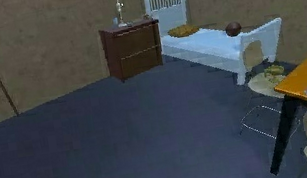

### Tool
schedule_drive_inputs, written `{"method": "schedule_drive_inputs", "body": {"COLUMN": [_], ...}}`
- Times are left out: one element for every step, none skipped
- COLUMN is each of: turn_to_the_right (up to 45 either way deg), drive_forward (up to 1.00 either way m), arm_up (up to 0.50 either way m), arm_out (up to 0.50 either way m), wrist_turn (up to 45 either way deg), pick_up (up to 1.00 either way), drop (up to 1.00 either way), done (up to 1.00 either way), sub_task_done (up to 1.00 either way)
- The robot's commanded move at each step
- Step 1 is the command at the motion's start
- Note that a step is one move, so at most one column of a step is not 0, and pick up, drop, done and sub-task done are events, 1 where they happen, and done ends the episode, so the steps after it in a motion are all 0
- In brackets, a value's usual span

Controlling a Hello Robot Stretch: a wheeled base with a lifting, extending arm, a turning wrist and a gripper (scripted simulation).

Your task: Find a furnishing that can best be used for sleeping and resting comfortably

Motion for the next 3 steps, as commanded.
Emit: {"method": "schedule_drive_inputs", "body": {"turn_to_the_right": [0.0, 9.0, 0.0], "drive_forward": [0.30, 0.00, 1.00], "arm_up": [0.00, 0.00, 0.00], "arm_out": [0.00, 0.00, 0.00], "wrist_turn": [0.0, 0.0, 0.0], "pick_up": [0.00, 0.00, 0.00], "drop": [0.00, 0.00, 0.00], "done": [0.00, 0.00, 0.00], "sub_task_done": [0.00, 0.00, 0.00]}}
